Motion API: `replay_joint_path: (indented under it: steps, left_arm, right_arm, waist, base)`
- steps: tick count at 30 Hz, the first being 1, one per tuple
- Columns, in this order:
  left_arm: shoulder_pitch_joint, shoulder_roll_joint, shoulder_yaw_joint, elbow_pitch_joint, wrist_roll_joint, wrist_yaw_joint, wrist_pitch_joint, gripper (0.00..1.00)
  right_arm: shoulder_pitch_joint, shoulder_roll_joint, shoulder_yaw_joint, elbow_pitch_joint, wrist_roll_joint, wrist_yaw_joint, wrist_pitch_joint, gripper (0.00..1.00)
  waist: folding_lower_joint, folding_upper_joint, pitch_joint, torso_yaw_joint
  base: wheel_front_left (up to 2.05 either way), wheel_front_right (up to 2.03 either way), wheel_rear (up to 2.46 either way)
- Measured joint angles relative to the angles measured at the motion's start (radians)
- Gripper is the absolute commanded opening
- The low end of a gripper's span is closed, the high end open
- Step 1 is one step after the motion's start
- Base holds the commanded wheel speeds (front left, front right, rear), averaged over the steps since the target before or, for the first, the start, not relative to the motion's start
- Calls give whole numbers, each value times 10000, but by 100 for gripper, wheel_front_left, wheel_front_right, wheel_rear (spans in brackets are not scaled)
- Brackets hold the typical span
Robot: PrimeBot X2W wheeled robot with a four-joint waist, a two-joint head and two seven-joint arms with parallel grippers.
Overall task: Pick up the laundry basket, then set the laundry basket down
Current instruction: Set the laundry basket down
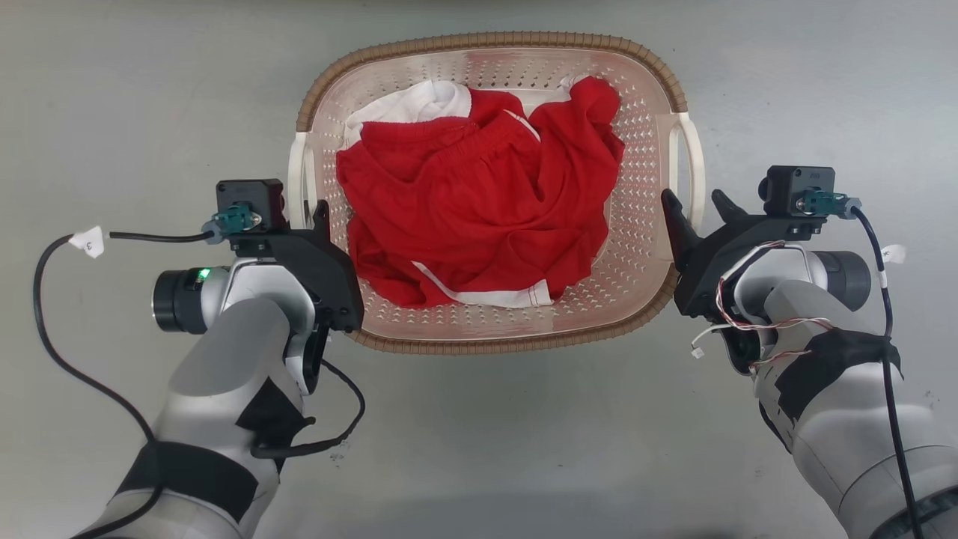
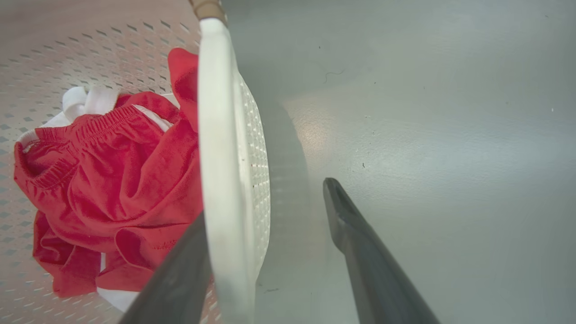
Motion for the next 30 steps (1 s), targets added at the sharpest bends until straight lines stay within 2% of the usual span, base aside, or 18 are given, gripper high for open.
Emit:
replay_joint_path:
  steps: [1, 2, 3, 15, 30]
  left_arm:
    - [0, 21, 2, 19, 0, 0, -19, 75]
    - [-1, 54, 6, 35, 0, 0, -61, 90]
    - [-5, 104, 8, 54, -2, 0, -63, 100]
    - [-41, 138, 2, 196, -44, -128, -238, 100]
    - [385, 128, -52, 247, -384, -242, -453, 100]
  right_arm:
    - [-6, -6, 0, 8, 0, 0, -10, 100]
    - [-16, -2, 4, 13, 0, 0, -10, 100]
    - [-32, -2, 2, 19, 0, 0, -12, 100]
    - [-51, 2, 79, 144, -2, 44, -221, 100]
    - [174, 104, 196, 288, -2, 146, -479, 100]
  waist:
    - [0, 0, 5, 3]
    - [-1, 0, 10, 5]
    - [-1, 0, 14, 8]
    - [0, 0, -55, 55]
    - [0, 0, -968, 135]
  base:
    - [0, 0, 0]
    - [0, 0, 0]
    - [0, 0, 0]
    - [0, 0, 0]
    - [0, 0, 0]
